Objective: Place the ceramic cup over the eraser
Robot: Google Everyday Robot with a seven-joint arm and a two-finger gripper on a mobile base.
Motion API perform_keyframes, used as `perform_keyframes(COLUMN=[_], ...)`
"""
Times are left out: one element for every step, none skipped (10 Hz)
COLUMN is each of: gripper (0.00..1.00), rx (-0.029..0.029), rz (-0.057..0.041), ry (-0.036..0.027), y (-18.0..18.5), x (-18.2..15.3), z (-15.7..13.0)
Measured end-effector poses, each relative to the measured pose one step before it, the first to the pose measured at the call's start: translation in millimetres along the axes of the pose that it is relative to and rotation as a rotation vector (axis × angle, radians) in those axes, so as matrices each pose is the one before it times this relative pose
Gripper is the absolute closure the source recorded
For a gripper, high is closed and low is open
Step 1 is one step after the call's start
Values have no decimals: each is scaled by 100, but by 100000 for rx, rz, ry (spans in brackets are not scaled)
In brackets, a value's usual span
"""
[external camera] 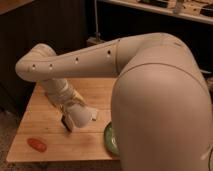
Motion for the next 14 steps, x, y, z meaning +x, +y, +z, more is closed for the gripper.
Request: perform_keyframes(gripper=[95, 95, 95, 95, 95, 95, 95, 95, 95, 95, 95, 95, 95, 95], rx=[2183, 1160, 366, 708, 1264, 758, 986, 1095, 1521, 1545, 1585, 1543, 1008, 1147], rz=[-3372, -1120, -368, -1127, -1358, -342, -253, -353, -306, -328, -533, -734, -488, -658], ry=[1365, 1002, 274, 1188, 546, 356, 888, 918, 874, 556, 954, 789, 296, 275], y=[-861, 248, 188, -57, -407, 58, 146, 31, -58, -78, 14, -203, -98, -117], x=[539, 454, 227, 509, 371, 298, 398, 332, 259, 161, 297, 274, 185, 220], z=[-37, 3, 31, -79, -187, -45, -119, -135, -163, -47, -8, 47, 64, 67])
